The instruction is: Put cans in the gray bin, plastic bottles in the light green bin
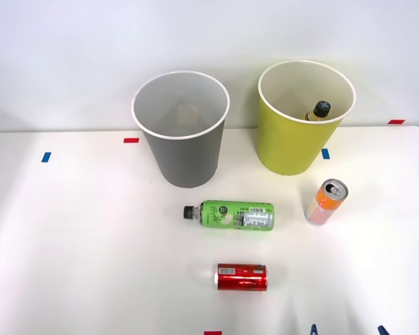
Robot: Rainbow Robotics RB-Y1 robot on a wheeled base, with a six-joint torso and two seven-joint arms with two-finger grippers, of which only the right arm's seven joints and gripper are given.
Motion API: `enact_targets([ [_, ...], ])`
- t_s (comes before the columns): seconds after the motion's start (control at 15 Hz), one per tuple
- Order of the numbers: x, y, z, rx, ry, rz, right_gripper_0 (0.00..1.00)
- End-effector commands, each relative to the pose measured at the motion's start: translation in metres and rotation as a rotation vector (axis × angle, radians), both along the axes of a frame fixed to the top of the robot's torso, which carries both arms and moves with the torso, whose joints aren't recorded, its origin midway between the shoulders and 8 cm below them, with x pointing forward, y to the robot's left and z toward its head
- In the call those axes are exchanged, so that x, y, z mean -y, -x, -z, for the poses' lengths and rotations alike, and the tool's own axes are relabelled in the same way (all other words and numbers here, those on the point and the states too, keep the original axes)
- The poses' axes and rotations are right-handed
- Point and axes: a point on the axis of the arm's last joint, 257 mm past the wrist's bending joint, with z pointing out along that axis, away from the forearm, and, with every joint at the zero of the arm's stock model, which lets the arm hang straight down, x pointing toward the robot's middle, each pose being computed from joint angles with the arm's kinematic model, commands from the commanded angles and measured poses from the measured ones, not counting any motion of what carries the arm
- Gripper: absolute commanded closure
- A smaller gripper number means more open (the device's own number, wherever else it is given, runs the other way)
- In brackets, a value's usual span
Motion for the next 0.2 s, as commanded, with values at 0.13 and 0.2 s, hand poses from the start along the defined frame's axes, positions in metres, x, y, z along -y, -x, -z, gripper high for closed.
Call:
enact_targets([
  [0.13,0.0,0.0,0.0,0.0,0.0,0.0,0.0],
  [0.2,0.0,0.0,0.0,0.0,0.0,0.0,0.0],
])
